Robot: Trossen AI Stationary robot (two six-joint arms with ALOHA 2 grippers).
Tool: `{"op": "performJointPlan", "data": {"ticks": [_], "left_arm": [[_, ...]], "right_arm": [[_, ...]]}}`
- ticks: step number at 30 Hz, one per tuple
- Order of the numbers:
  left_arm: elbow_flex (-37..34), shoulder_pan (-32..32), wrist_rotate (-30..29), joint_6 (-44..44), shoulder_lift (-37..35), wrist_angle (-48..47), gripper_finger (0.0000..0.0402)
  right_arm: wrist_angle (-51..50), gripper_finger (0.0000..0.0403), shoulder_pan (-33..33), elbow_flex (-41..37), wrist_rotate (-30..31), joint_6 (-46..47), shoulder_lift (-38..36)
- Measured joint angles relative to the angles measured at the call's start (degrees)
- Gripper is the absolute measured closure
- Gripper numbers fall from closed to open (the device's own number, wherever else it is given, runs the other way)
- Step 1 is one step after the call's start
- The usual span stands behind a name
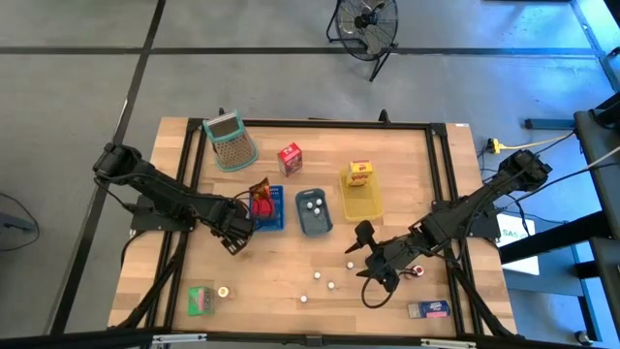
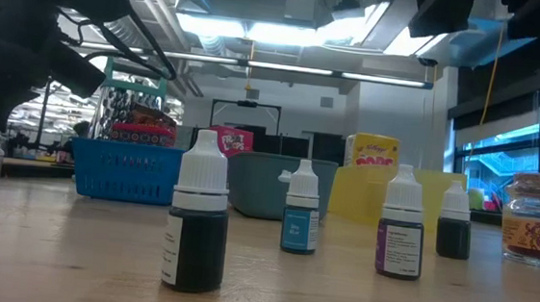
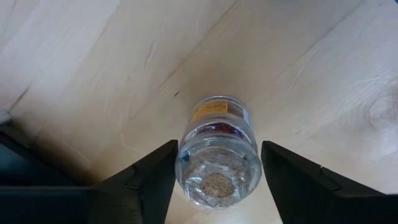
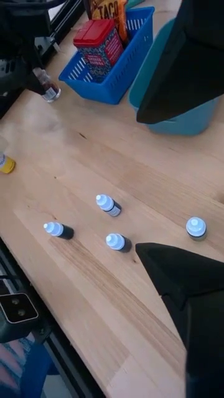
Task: Pick & Place Kitchen Items
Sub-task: Put the left brown seasoning bottle into the blue bin
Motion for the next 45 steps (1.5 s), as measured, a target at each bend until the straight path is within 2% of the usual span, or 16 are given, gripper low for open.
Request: {"op": "performJointPlan", "data": {"ticks": [9, 15, 25, 33, 42, 45], "left_arm": [[-5.82, 0.04, 2.46, -2.64, -0.57, 5.65, 0.0205], [-6.46, -0.31, 1.42, -4.95, -1.53, 6.03, 0.0205], [-6.34, -0.9, 0.64, -3.43, -1.53, 6.32, 0.0208], [-1.4, -1.88, 0.05, -1.9, -1.25, 4.48, 0.0209], [6.76, -1.88, 0.89, -3.28, -1.27, -7.61, 0.0209], [9.63, -1.84, -0.61, -3.49, -1.29, -8.01, 0.0209]], "right_arm": [[0.48, 0.0071, -0.34, 0.0, 2.08, -0.41, 0.0], [1.0, 0.0071, -1.7, 0.0, 2.07, -1.52, 0.0], [0.98, 0.0071, -2.5, 0.0, 1.0, -1.74, 0.0], [2.21, 0.0071, -2.98, 0.0, 1.02, -2.14, 0.0], [0.98, 0.0071, -2.96, 0.0, 0.95, -2.15, 0.0], [1.09, 0.0071, -2.96, 0.0, 0.91, -2.58, 0.0]]}}
